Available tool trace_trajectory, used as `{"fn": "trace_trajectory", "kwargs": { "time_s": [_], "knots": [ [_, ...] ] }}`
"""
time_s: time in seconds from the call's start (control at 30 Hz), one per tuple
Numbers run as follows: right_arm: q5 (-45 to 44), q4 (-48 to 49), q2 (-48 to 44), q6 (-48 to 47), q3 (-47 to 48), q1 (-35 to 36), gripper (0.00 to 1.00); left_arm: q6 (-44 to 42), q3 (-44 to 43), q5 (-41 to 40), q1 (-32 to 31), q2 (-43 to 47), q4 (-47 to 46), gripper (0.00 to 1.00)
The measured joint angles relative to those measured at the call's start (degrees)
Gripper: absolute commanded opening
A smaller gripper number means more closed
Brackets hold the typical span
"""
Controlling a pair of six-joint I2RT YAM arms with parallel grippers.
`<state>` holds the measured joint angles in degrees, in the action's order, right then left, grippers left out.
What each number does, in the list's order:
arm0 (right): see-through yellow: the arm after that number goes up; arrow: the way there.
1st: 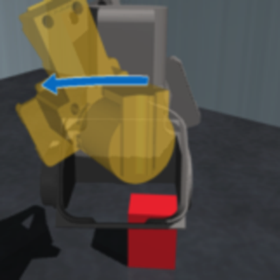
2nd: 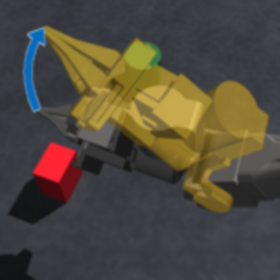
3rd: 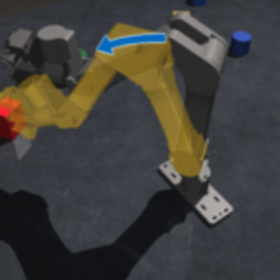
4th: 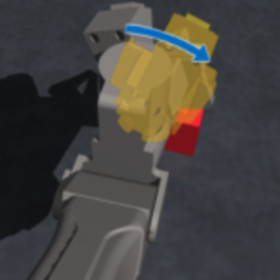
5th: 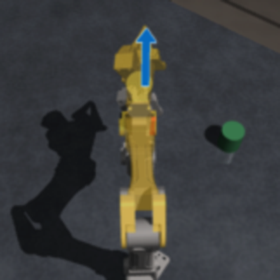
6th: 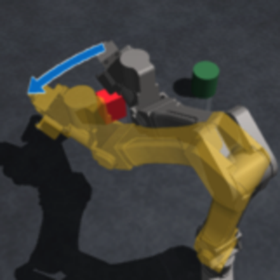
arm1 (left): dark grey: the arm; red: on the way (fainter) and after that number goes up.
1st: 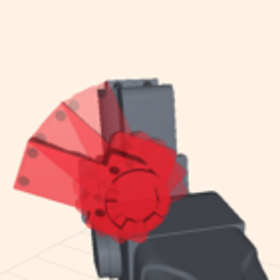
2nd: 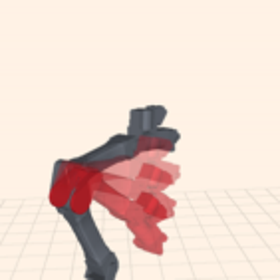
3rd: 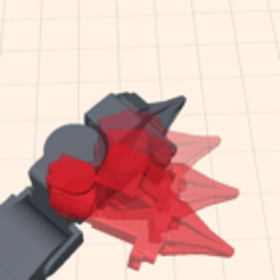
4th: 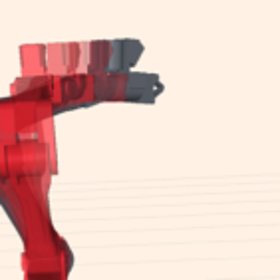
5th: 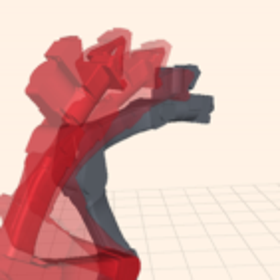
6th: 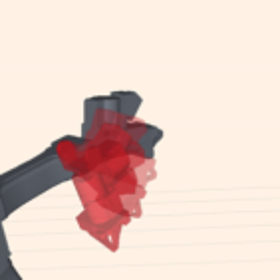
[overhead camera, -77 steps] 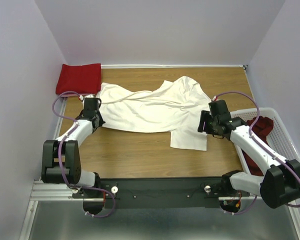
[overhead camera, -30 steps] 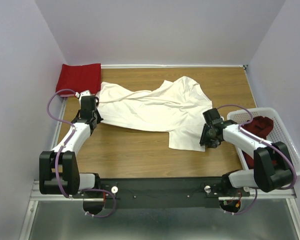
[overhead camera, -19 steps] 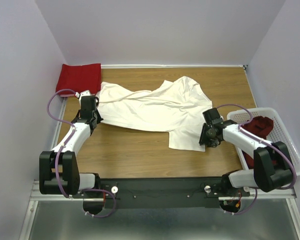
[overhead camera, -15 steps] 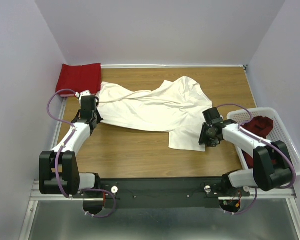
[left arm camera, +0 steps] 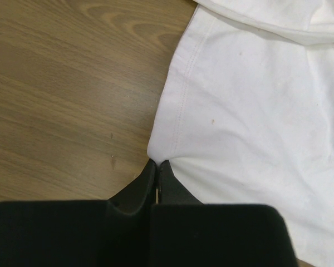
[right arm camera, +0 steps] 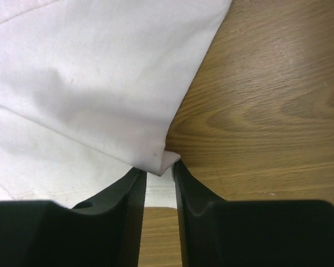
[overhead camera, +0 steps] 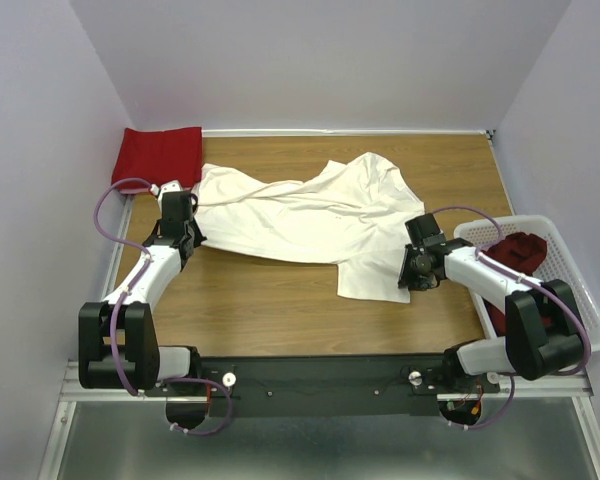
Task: Fold and stack the t-shirts
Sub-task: Flatten the tshirt out
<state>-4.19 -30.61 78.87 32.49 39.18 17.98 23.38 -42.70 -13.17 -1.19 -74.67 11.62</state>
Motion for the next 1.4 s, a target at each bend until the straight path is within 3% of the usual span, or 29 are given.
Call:
{"fn": "trace_trajectory", "kwargs": {
  "time_s": [0.1, 0.2, 0.33, 0.57, 0.73, 1.03, 1.2, 1.4],
  "knots": [
    [0.24, 0.42, 0.00, 0.07, -0.13, 0.00, 0.25, 0.00, 0.00, 0.00, 0.00, 0.00, 0.00, 0.00],
    [0.31, 0.79, -0.02, 0.22, -0.31, 0.00, 0.10, 0.00, 0.00, 0.00, 0.00, 0.00, 0.00, 0.00],
    [0.37, 1.14, -0.28, 0.55, -0.50, 0.00, 0.01, 0.02, 0.00, 0.20, 0.00, -0.04, -0.02, 0.00],
    [-2.75, -0.07, -0.50, 0.52, 2.47, 0.02, 0.01, 0.50, -2.43, 0.87, 0.00, -0.81, 0.61, 0.00],
    [-6.84, -1.79, 1.95, -0.57, 18.69, 0.02, 0.01, 1.29, -15.67, 1.90, 0.00, -4.15, 2.84, 0.00],
    [-16.55, -0.07, 3.96, -8.59, 52.57, 0.02, 0.01, 1.53, -48.02, 2.21, 0.00, -5.35, 6.95, 0.00],
    [-18.95, 0.48, -1.20, -14.36, 63.10, 0.02, 0.01, 1.14, -52.35, 2.75, 0.00, 3.98, 7.34, 0.00],
    [-17.42, 0.50, -13.81, -19.32, 67.08, 0.04, 0.01, 0.31, -53.48, 5.40, -0.04, 19.28, 6.69, 0.00]
  ]
}}
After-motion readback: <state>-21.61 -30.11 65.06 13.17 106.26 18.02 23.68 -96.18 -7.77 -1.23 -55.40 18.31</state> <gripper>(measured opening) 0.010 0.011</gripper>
